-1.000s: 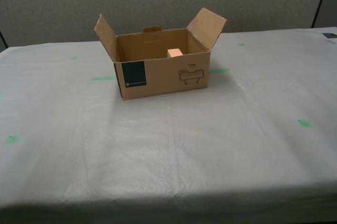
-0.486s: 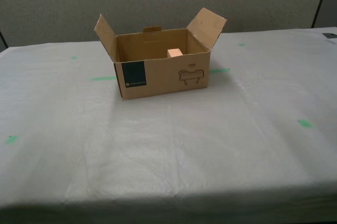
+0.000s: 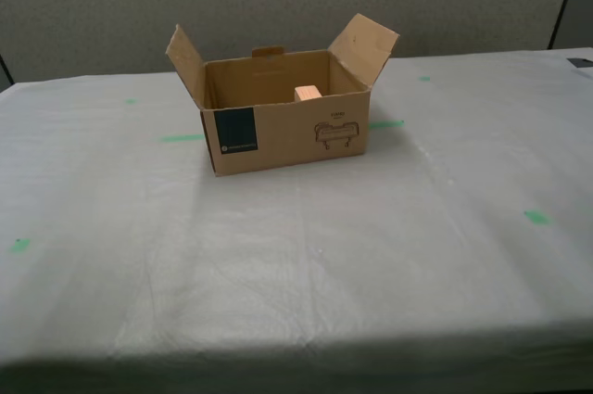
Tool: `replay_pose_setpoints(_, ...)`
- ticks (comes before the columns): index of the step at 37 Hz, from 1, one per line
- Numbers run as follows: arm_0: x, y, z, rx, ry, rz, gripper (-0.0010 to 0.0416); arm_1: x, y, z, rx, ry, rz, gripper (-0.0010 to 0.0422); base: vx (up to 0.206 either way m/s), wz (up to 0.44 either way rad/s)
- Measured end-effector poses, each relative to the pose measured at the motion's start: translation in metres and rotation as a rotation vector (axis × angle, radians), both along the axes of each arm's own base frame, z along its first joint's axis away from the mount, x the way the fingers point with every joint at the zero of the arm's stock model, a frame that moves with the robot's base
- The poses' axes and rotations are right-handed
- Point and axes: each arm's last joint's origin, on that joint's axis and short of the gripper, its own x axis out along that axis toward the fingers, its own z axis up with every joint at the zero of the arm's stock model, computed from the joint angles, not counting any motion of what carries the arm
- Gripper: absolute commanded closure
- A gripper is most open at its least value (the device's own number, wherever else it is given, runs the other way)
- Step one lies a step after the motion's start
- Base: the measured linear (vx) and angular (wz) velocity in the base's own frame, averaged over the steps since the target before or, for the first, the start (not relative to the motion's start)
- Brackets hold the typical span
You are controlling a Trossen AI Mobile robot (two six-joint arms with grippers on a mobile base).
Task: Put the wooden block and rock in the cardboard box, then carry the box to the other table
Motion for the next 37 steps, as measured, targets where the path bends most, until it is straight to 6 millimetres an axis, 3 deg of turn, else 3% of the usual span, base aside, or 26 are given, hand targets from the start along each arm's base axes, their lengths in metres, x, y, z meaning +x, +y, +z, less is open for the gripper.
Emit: replay_pose_setpoints(37, 0.0, 0.0, 0.0, 0.0, 0.0, 0.0, 0.0012, 0.0, 0.0, 0.0, 0.0, 0.0, 0.0, 0.0014, 0.0, 0.0)
